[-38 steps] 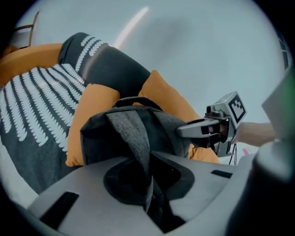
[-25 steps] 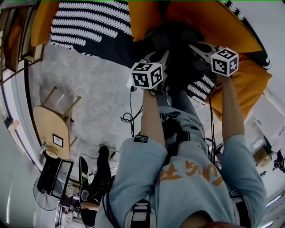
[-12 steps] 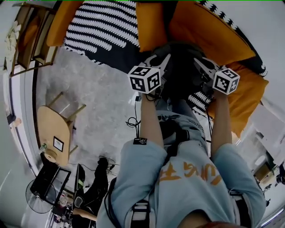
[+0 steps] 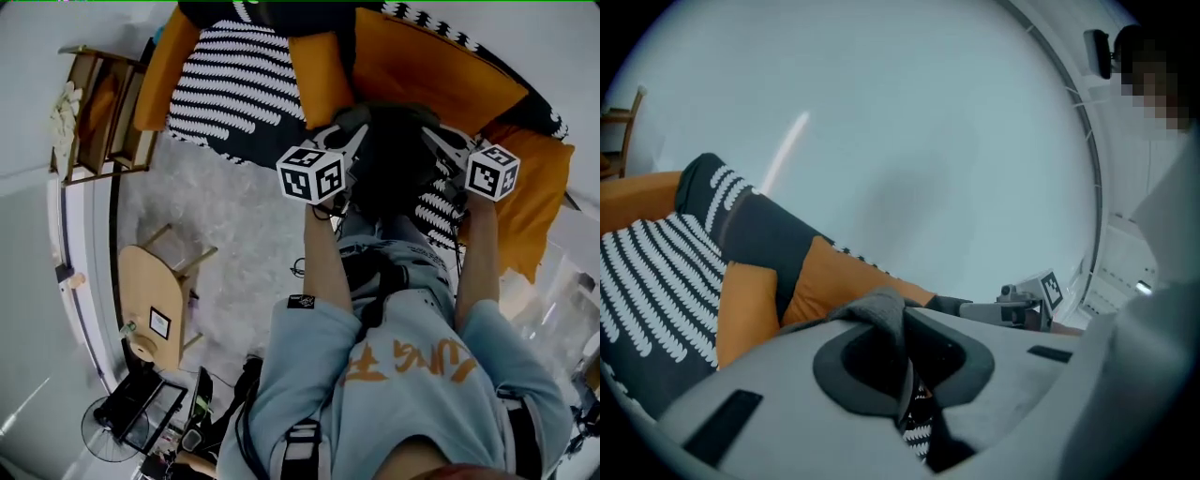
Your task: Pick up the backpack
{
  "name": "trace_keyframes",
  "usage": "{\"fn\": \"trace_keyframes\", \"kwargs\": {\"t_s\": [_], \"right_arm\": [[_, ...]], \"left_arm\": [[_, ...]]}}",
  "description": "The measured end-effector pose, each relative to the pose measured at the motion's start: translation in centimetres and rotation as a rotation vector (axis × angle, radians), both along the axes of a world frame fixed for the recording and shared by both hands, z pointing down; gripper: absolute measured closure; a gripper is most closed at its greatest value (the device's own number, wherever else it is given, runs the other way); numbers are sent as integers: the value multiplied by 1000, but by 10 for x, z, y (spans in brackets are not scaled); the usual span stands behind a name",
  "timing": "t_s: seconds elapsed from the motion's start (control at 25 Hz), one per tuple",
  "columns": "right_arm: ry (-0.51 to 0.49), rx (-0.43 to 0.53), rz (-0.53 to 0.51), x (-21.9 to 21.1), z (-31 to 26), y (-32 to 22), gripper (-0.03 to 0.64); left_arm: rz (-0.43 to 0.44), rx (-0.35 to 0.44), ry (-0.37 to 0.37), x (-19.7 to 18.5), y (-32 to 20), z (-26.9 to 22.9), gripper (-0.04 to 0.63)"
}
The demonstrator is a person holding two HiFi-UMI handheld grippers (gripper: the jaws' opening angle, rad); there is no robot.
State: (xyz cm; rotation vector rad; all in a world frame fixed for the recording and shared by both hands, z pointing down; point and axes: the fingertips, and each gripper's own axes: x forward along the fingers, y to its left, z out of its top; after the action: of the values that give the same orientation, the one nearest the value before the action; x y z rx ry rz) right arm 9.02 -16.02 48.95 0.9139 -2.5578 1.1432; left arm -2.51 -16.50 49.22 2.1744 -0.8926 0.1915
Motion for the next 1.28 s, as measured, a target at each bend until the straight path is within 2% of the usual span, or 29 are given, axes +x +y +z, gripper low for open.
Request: {"fn": "trace_keyframes", "kwargs": {"t_s": [0.16, 0.28, 0.44, 0.6, 0.8, 1.08, 1.28], "right_arm": [[9, 82, -99, 15, -33, 26, 569], [8, 132, -131, 27, -54, 41, 569], [-26, 216, -111, 44, -91, 51, 569], [-60, 355, -78, 60, -146, 49, 569], [-58, 491, 19, 85, -204, 49, 569], [-17, 611, 146, 122, -245, 55, 569], [16, 722, 219, 144, -293, 56, 571]], "left_arm": [[22, 68, -6, 14, 10, -39, 552], [9, 127, -23, 25, 18, -69, 552], [0, 240, -42, 40, 31, -115, 552], [-2, 376, -53, 55, 31, -166, 552], [63, 475, -70, 79, 32, -213, 552], [233, 543, 1, 117, 29, -241, 552], [317, 681, 113, 139, 25, -292, 552]]}}
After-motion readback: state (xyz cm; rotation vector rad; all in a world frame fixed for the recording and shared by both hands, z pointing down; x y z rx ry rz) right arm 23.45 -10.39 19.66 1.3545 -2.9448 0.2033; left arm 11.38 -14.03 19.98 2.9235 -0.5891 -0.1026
